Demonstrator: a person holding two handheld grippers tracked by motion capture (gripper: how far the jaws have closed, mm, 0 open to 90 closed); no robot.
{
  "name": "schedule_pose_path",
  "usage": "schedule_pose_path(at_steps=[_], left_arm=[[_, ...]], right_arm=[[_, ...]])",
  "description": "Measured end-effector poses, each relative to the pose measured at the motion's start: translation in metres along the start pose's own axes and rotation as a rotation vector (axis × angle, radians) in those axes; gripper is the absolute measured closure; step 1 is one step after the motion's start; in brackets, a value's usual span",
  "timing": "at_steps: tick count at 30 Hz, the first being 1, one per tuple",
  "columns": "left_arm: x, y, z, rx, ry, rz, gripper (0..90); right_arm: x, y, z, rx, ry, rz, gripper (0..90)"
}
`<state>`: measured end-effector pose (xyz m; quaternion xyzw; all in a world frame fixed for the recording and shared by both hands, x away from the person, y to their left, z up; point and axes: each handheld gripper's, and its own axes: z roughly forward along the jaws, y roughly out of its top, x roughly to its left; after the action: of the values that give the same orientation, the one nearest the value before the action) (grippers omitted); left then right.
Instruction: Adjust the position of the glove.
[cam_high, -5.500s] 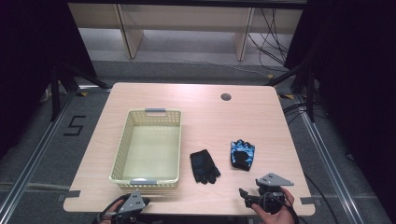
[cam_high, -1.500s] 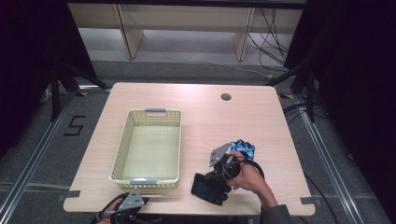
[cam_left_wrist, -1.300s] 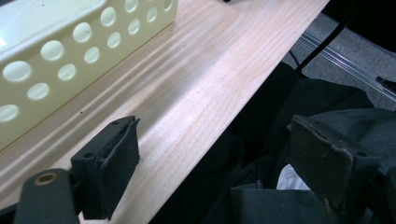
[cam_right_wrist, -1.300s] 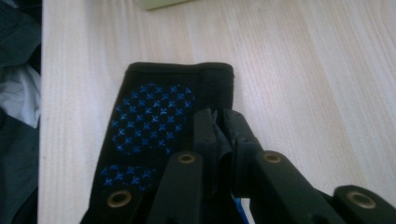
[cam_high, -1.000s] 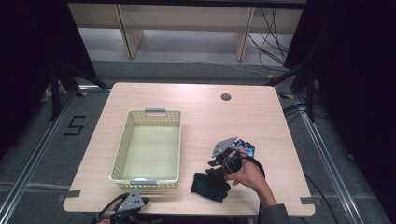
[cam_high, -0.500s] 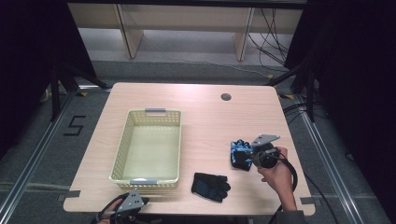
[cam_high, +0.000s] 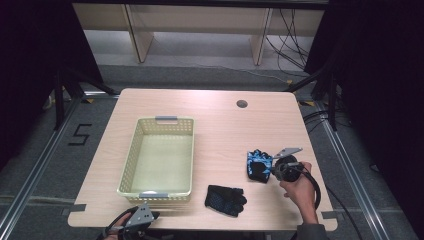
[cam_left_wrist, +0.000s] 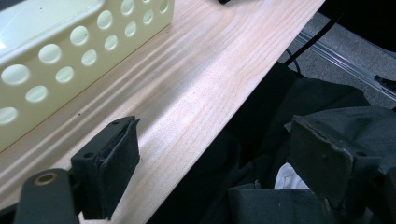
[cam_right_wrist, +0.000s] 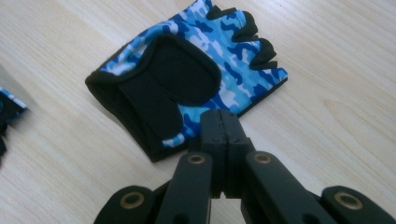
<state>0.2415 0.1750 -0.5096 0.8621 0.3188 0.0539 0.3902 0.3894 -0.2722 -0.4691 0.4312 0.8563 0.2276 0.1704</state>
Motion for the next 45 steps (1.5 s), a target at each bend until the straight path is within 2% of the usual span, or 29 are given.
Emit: schedule_pose_path(at_steps=[4, 7, 9, 10, 12, 13, 15, 17, 21, 22, 23, 26, 28, 30, 32, 33, 34, 35, 36, 38, 39, 40, 41, 42, 45], left_arm=[[-0.001, 0.0, 0.001, -0.008, 0.0, -0.01, 16.3], [-0.001, 0.0, 0.001, -0.008, 0.001, -0.007, 16.3], [-0.001, 0.0, 0.0, -0.008, 0.0, -0.009, 16.3], [-0.001, 0.0, 0.001, -0.012, 0.0, -0.01, 16.3], [0.0, 0.0, 0.0, 0.0, 0.005, 0.004, 16.3], [-0.001, 0.0, 0.0, -0.003, 0.002, -0.019, 16.3], [-0.001, 0.0, 0.0, -0.004, 0.003, -0.022, 16.3], [-0.001, 0.0, 0.0, -0.006, -0.005, -0.024, 16.3], [-0.001, 0.0, 0.0, 0.002, 0.011, -0.012, 16.3], [-0.001, 0.0, 0.001, -0.014, 0.003, -0.009, 16.3], [-0.001, 0.0, 0.0, -0.009, 0.003, -0.008, 16.3], [-0.001, 0.0, 0.0, -0.008, 0.002, -0.008, 16.3], [-0.001, 0.0, 0.001, -0.006, 0.002, -0.01, 16.3], [-0.001, 0.0, 0.001, -0.006, 0.003, -0.009, 16.3], [-0.001, 0.0, 0.001, -0.008, 0.002, -0.009, 16.3], [-0.001, 0.0, 0.001, -0.007, 0.003, -0.009, 16.3], [0.001, 0.0, 0.0, 0.012, 0.008, 0.01, 16.3], [0.0, -0.001, 0.001, 0.01, 0.009, -0.016, 16.3], [0.0, -0.001, 0.001, 0.011, 0.008, -0.015, 16.3], [0.001, 0.0, 0.0, 0.014, 0.006, 0.011, 16.3], [0.001, 0.0, 0.0, 0.013, 0.007, 0.009, 16.3], [0.0, -0.001, 0.001, 0.011, 0.01, -0.016, 16.3], [-0.001, -0.001, 0.001, 0.002, 0.005, -0.025, 16.3], [-0.002, -0.001, 0.001, -0.006, -0.003, -0.036, 16.3], [-0.001, -0.001, 0.0, -0.005, -0.004, -0.027, 16.3]], right_arm=[[0.003, 0.002, 0.004, -0.017, 0.014, 0.017, 90.0], [0.005, 0.003, 0.006, -0.001, 0.01, 0.045, 90.0], [0.006, 0.004, 0.008, 0.012, 0.007, 0.032, 90.0], [0.004, 0.004, 0.009, 0.013, 0.001, -0.006, 90.0], [0.007, 0.004, 0.01, 0.039, 0.01, 0.018, 90.0], [0.008, 0.004, 0.011, 0.036, 0.005, 0.01, 90.0], [0.009, 0.002, 0.012, 0.065, 0.008, 0.014, 90.0], [0.01, 0.001, 0.012, 0.066, 0.018, 0.029, 90.0], [0.017, 0.003, 0.017, 0.068, 0.047, 0.018, 90.0], [0.019, 0.005, 0.019, 0.071, 0.049, 0.008, 90.0], [0.021, 0.006, 0.02, 0.057, 0.057, 0.001, 90.0], [0.03, 0.012, 0.024, 0.056, 0.106, 0.013, 90.0], [0.034, 0.016, 0.026, 0.065, 0.092, -0.001, 90.0], [0.037, 0.021, 0.031, 0.026, 0.134, 0.024, 90.0], [0.045, 0.026, 0.032, 0.054, 0.133, 0.05, 90.0], [0.044, 0.029, 0.036, 0.013, 0.139, 0.004, 90.0], [0.046, 0.032, 0.039, -0.001, 0.152, 0.008, 90.0], [0.048, 0.035, 0.042, -0.012, 0.159, 0.001, 90.0], [0.05, 0.04, 0.044, -0.007, 0.159, -0.009, 90.0], [0.052, 0.047, 0.051, -0.017, 0.184, -0.002, 90.0], [0.054, 0.051, 0.055, -0.021, 0.201, 0.018, 90.0], [0.053, 0.055, 0.06, -0.044, 0.202, 0.006, 90.0], [0.055, 0.059, 0.061, -0.024, 0.21, 0.028, 90.0], [0.054, 0.063, 0.064, -0.037, 0.203, 0.009, 90.0], [0.054, 0.071, 0.07, -0.037, 0.218, 0.04, 90.0]])
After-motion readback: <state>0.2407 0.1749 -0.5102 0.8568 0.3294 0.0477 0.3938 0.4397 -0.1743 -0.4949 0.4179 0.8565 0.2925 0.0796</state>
